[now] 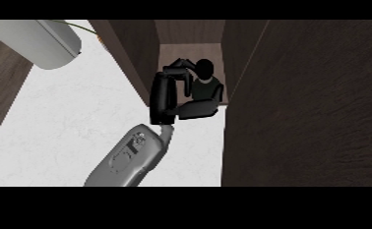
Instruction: Pick up the wine, place it into the cabinet and close the cabinet
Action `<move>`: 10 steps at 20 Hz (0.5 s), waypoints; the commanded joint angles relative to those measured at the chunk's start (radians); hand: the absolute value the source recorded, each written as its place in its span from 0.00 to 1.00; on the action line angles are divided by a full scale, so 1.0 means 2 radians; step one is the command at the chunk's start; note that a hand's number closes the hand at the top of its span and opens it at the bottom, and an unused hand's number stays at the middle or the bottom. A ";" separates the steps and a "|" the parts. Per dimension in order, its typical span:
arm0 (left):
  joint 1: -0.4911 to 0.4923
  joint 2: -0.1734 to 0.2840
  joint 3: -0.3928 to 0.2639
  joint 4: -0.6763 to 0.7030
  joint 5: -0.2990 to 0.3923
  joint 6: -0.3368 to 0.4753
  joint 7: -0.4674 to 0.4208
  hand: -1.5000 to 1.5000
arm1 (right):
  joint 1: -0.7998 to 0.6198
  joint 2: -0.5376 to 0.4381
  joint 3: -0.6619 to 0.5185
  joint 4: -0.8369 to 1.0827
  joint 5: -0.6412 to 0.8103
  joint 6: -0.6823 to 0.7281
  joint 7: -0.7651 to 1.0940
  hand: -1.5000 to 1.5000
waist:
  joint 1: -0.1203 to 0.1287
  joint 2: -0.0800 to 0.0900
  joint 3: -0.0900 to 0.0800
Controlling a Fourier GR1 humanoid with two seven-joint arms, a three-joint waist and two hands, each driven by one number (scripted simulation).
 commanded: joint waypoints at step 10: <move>-0.040 0.000 0.055 0.095 0.039 -0.022 -0.076 1.00 | 0.029 0.008 0.006 -0.060 -0.044 -0.004 0.011 0.00 | 0.000 0.000 0.000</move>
